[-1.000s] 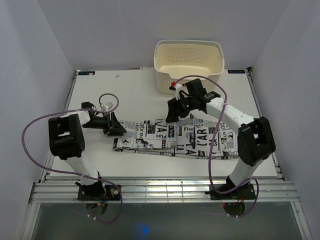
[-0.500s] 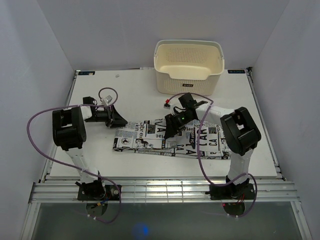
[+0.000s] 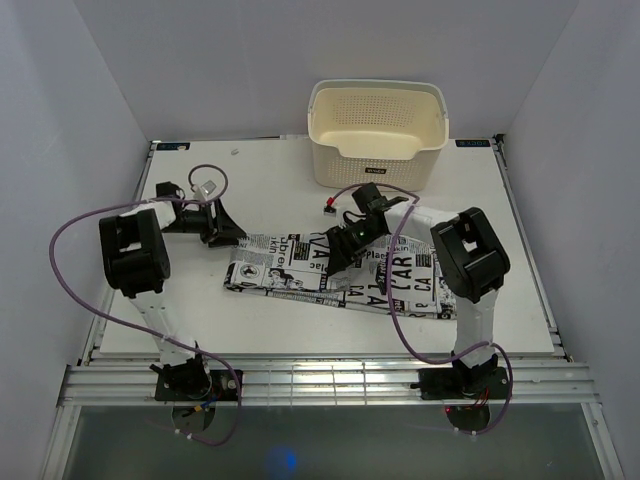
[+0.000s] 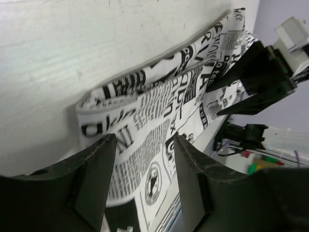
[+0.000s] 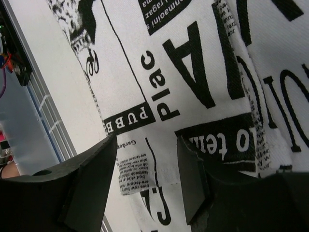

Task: Fold and stack the trousers
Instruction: Fold the trousers

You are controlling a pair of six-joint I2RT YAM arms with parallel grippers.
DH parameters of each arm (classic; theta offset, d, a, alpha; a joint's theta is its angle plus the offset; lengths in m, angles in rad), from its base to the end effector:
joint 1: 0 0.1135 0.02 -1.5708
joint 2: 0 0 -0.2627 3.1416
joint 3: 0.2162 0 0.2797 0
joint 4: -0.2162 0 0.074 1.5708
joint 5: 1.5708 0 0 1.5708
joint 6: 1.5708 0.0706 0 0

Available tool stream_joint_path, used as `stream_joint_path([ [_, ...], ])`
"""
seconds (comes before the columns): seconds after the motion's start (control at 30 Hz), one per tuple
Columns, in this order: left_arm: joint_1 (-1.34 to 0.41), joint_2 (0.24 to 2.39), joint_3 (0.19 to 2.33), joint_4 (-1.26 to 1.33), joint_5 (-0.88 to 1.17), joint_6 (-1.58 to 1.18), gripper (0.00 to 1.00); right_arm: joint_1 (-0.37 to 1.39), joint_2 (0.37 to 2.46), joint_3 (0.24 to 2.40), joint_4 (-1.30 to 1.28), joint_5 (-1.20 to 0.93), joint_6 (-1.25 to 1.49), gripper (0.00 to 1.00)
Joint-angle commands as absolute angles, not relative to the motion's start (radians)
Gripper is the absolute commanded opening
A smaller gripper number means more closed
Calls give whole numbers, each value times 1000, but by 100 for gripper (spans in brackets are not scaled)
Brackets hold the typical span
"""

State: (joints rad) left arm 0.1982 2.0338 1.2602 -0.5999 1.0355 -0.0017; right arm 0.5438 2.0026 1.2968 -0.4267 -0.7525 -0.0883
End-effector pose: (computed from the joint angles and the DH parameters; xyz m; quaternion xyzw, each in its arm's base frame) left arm 0.4005 0.0185 0.0927 -0.0378 0.8653 -0.4818 0.1335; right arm 0.3431 0.2638 0.1069 -0.3581 0.8380 0.3950 0.1160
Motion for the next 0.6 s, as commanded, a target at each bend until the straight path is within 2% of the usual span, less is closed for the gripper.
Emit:
stream_joint_path([
  [0.0,285,1859,1247,-791,942,173,64,535,1899,1344,-483,-729,-136,59],
  [0.1,336,1725,1201,-876,824,265,66,516,1795,1341,-508,-707,-143,64],
  [0.27,348,1652,1091,-894,746,356,67,443,1652,1318,-572,-673,-161,79],
  [0.43,345,1709,1043,-841,755,344,65,234,1531,1258,-708,-695,-208,82],
  [0.57,342,1805,1063,-816,840,336,66,33,1451,1236,-860,-684,-363,83],
])
